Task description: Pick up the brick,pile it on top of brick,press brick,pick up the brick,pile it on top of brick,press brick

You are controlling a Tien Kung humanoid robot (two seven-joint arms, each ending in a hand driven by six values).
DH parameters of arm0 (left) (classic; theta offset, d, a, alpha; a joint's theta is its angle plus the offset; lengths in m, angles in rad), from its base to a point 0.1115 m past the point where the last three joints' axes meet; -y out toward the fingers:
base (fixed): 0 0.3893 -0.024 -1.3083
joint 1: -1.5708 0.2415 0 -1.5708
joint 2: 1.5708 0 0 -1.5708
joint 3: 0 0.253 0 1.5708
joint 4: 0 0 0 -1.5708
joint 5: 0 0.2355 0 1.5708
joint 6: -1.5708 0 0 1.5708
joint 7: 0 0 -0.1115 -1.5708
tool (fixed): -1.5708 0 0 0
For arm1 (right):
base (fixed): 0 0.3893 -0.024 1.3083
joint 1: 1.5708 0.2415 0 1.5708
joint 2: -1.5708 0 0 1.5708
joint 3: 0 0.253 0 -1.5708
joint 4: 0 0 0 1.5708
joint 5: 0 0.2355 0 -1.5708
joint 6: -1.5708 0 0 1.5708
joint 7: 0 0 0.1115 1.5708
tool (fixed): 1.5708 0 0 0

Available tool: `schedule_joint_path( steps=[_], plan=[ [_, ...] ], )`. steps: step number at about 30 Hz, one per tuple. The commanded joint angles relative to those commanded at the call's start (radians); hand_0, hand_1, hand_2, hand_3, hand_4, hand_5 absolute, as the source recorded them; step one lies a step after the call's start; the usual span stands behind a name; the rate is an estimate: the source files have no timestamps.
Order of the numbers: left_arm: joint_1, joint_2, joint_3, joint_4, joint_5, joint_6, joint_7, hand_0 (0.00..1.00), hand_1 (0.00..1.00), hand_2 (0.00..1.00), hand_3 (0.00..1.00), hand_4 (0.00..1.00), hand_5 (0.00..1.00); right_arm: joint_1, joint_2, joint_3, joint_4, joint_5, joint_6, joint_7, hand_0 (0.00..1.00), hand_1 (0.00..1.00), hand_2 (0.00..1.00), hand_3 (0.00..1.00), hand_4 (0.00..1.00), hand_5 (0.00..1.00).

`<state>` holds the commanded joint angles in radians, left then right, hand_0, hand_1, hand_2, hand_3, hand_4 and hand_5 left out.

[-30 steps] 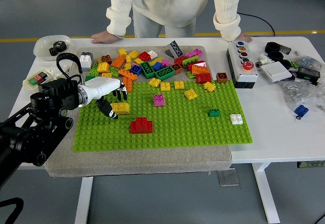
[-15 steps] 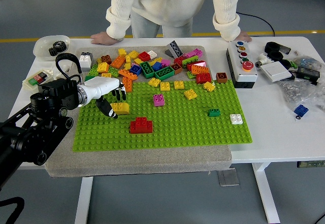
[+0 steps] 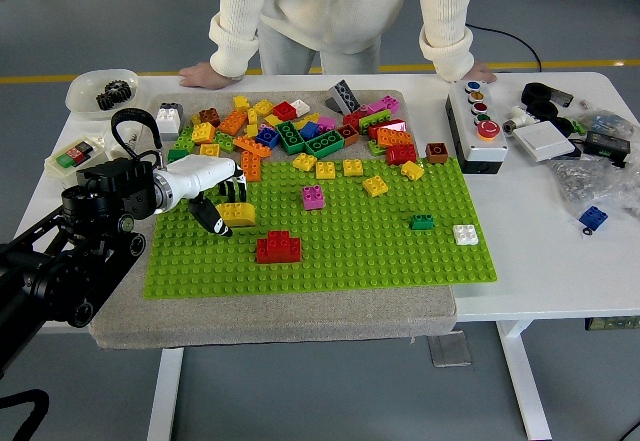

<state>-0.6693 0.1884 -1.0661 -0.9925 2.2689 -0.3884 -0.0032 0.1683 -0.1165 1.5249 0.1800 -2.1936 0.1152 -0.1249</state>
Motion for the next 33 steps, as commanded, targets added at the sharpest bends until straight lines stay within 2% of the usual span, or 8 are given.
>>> schedule_joint_path(
  steps=[5,6,11,12,17,18,24,33],
  plan=[
    [-0.002,-0.002,0.001,0.004,0.000,0.000,0.002,0.661,0.563,0.517,0.530,0.927,0.046,0.001,0.000,0.000,0.000,0.001,0.000,0.000,0.742,0.652,0.718,0.594,0.810,0.318],
    [-0.002,-0.002,0.001,0.005,0.000,0.000,0.003,0.622,0.535,0.500,0.517,0.869,0.016,0.001,0.000,0.000,0.000,0.001,0.000,0.000,0.742,0.652,0.718,0.595,0.812,0.319],
    [-0.004,-0.004,0.001,0.006,0.000,0.005,0.005,0.622,0.535,0.500,0.517,0.869,0.016,0.001,0.000,0.001,0.000,0.000,0.000,0.000,0.742,0.652,0.718,0.595,0.812,0.319],
    [-0.004,-0.004,0.001,0.007,0.000,0.006,0.005,0.599,0.511,0.489,0.516,0.859,0.002,0.001,0.000,0.001,0.000,0.000,0.000,0.000,0.742,0.651,0.718,0.594,0.812,0.320],
    [-0.003,-0.005,0.003,0.011,0.000,0.008,0.005,0.599,0.511,0.489,0.516,0.859,0.002,0.000,0.000,0.001,0.000,-0.002,0.001,0.001,0.742,0.651,0.718,0.594,0.812,0.320],
    [-0.004,-0.005,0.003,0.011,0.000,0.007,0.005,0.587,0.500,0.484,0.523,0.888,0.002,0.000,-0.001,0.001,0.000,-0.003,0.001,0.001,0.742,0.650,0.718,0.594,0.812,0.320],
    [-0.009,-0.002,0.005,0.009,0.000,-0.019,0.000,0.583,0.490,0.482,0.525,0.908,0.002,-0.002,-0.001,0.001,0.000,-0.007,0.002,0.000,0.742,0.652,0.718,0.594,0.814,0.323],
    [-0.010,-0.001,0.003,0.007,0.000,-0.021,0.001,0.569,0.478,0.479,0.531,0.925,0.002,-0.002,-0.001,0.000,0.000,-0.007,0.002,0.001,0.742,0.651,0.718,0.595,0.814,0.324]
  ],
)
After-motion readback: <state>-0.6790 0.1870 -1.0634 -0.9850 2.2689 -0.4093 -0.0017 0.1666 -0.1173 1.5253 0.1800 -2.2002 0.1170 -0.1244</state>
